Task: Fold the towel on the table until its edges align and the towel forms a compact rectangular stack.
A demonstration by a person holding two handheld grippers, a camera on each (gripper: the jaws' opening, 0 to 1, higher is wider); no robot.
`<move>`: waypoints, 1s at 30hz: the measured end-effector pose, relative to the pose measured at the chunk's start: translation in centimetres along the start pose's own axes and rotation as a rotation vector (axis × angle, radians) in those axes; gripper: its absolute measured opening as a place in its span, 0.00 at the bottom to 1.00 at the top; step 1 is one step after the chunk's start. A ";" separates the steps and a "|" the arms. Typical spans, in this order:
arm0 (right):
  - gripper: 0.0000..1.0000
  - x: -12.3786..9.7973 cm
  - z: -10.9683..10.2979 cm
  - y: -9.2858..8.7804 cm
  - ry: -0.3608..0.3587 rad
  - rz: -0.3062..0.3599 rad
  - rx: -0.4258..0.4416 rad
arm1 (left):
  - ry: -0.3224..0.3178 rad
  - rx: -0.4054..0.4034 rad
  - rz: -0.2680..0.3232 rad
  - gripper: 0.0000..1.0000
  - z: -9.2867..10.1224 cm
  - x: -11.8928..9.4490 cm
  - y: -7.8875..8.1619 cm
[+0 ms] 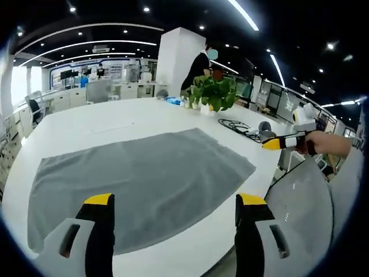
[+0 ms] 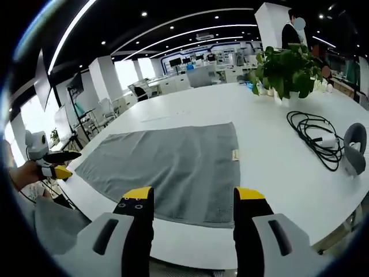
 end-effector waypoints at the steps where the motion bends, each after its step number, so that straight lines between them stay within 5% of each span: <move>1: 0.54 0.1 0.1 0.0 0.000 -0.002 -0.002 | -0.007 0.000 -0.004 0.88 0.3 0.3 0.0; 5: 0.54 0.8 0.6 -0.3 0.017 -0.034 -0.031 | -0.082 0.071 -0.040 0.80 1.7 1.1 -0.2; 10: 0.54 1.7 0.8 0.6 0.034 -0.026 -0.058 | -0.117 0.068 -0.024 0.79 3.5 3.1 0.6; 19: 0.53 3.2 1.5 1.7 0.056 -0.014 -0.078 | -0.241 0.179 -0.065 0.79 7.0 5.3 0.5; 30: 0.53 4.2 2.6 2.0 0.072 -0.024 -0.094 | -0.257 0.230 -0.098 0.75 8.3 6.3 -0.4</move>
Point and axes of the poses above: the point that each gripper's makers call its tool centre point, and the gripper's own axes: x roughly forward along the fingers, z roughly to its right, y roughly out of its top, the point moved 1 cm from there along -x, roughly backward along the fingers, and after that the axes turned 11 degrees about z, right-handed, at the moved point
